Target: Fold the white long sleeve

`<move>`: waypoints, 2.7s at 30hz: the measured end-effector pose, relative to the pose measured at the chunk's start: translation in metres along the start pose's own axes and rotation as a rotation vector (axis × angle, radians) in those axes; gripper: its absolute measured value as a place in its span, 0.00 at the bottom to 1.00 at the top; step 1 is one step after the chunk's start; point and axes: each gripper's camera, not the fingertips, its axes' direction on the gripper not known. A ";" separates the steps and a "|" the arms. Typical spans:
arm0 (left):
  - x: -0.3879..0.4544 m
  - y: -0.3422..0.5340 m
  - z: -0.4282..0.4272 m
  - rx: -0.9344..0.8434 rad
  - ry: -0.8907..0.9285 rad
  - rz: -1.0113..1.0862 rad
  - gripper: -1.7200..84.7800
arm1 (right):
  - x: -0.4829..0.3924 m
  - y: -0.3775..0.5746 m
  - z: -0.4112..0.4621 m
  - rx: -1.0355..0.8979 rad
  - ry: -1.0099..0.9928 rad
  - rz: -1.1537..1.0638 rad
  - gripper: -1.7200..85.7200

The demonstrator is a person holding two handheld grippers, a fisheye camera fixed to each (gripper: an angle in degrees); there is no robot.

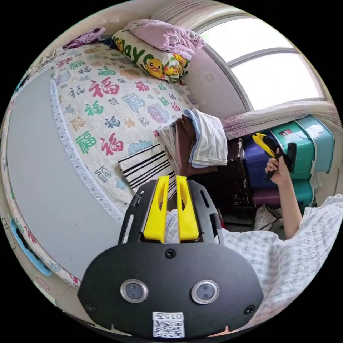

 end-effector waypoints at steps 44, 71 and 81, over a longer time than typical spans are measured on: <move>0.282 -0.344 0.267 -0.215 0.079 -0.116 0.03 | 0.165 -0.212 0.169 -0.185 0.173 -0.147 0.02; 0.038 -0.261 0.383 0.089 0.400 -0.114 0.01 | 0.174 -0.185 0.013 0.252 0.125 0.054 0.02; -0.187 -0.118 0.245 0.571 0.525 -0.003 0.01 | 0.022 -0.176 -0.060 0.637 -0.279 -0.253 0.02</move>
